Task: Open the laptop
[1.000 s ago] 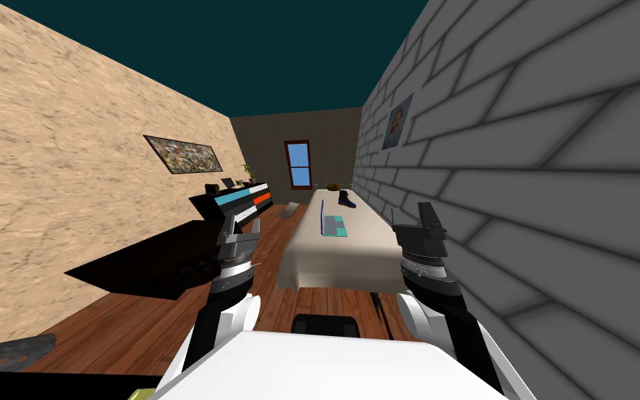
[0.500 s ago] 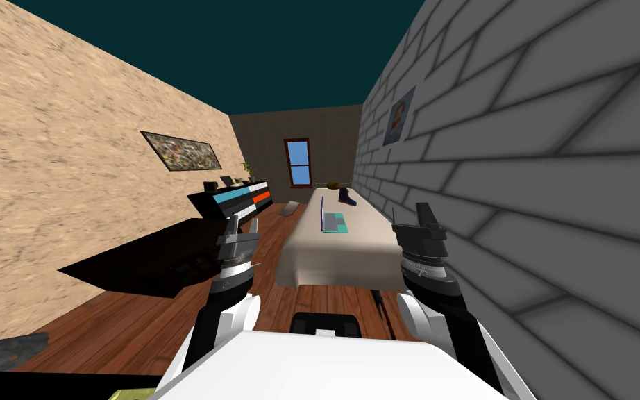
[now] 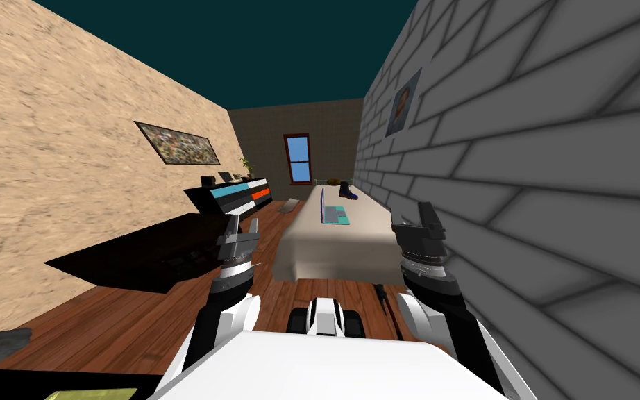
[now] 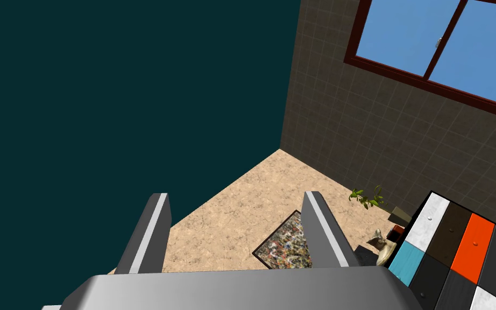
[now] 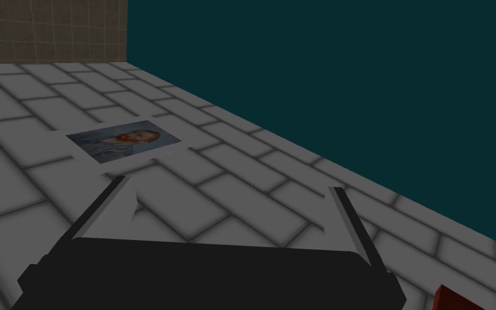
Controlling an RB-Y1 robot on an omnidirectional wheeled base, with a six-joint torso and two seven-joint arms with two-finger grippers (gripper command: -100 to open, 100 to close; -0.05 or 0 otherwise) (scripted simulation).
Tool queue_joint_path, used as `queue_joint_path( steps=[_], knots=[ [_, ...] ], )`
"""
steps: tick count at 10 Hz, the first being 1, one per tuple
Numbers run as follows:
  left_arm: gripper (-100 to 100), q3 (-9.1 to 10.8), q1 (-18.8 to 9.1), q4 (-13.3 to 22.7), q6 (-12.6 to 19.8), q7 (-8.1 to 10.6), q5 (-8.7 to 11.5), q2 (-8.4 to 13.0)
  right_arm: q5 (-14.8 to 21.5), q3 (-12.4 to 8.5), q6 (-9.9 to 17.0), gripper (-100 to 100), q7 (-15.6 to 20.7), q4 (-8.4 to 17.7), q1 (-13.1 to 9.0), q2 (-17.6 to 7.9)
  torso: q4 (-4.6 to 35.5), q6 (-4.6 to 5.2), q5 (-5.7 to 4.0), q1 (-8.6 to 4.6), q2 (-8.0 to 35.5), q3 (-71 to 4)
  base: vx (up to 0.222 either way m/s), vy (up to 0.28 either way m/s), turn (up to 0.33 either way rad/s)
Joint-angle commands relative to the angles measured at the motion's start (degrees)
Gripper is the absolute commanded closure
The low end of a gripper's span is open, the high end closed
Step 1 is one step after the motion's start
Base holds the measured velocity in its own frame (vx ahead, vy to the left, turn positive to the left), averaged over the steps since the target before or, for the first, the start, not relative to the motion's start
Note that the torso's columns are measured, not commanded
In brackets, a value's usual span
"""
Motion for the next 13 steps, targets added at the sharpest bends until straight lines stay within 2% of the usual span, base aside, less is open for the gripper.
queue_joint_path(
  steps=[1,6,7,9,10,12,13],
  knots=[
    [0,0.0,0.0,0.0,0.0,0.0,0.0,0.0,-2.3,-0.6,-0.1,-100,-1.2,1.8,-1.8,-2.8,0.6,0.0,0.0,0.0,0.5,-1.1,-0.006,0.007,0.048],
    [0,0.0,0.0,0.0,0.0,0.0,0.0,0.0,-10.1,-2.7,-0.3,-100,-5.7,8.1,-8.2,-6.2,0.8,0.0,0.0,0.0,0.7,-1.4,-0.004,0.011,0.084],
    [0,0.0,0.0,0.0,0.0,0.0,0.0,0.0,-10.8,-2.7,-0.3,-100,-5.7,8.1,-8.2,-6.2,0.8,0.01,0.0,0.0,0.7,-1.4,-0.001,0.009,0.035],
    [0,0.0,0.0,0.0,0.0,0.0,0.0,0.0,-14.7,-3.9,-0.5,-100,-8.0,11.4,-11.7,-6.8,0.8,0.0,0.0,-0.01,0.7,-1.4,-0.002,0.012,0.102],
    [0,0.0,0.0,0.0,0.0,0.0,0.0,0.0,-15.3,-3.9,-0.5,-100,-8.0,11.4,-11.7,-6.8,0.8,-0.01,0.0,0.01,0.7,-1.4,0.0,0.009,0.043],
    [0,0.0,0.0,0.0,0.0,0.0,0.0,0.0,-19.1,-5.1,-0.7,-100,-10.6,15.0,-15.4,-7.3,0.8,0.0,0.0,0.0,0.7,-1.4,-0.003,0.013,0.093],
    [0,0.0,0.0,0.0,0.0,0.0,0.0,0.0,-20.3,-5.1,-0.7,-100,-10.6,15.0,-15.5,-7.3,0.8,0.0,0.0,0.01,0.7,-1.4,-0.001,0.01,0.05]
  ],
)
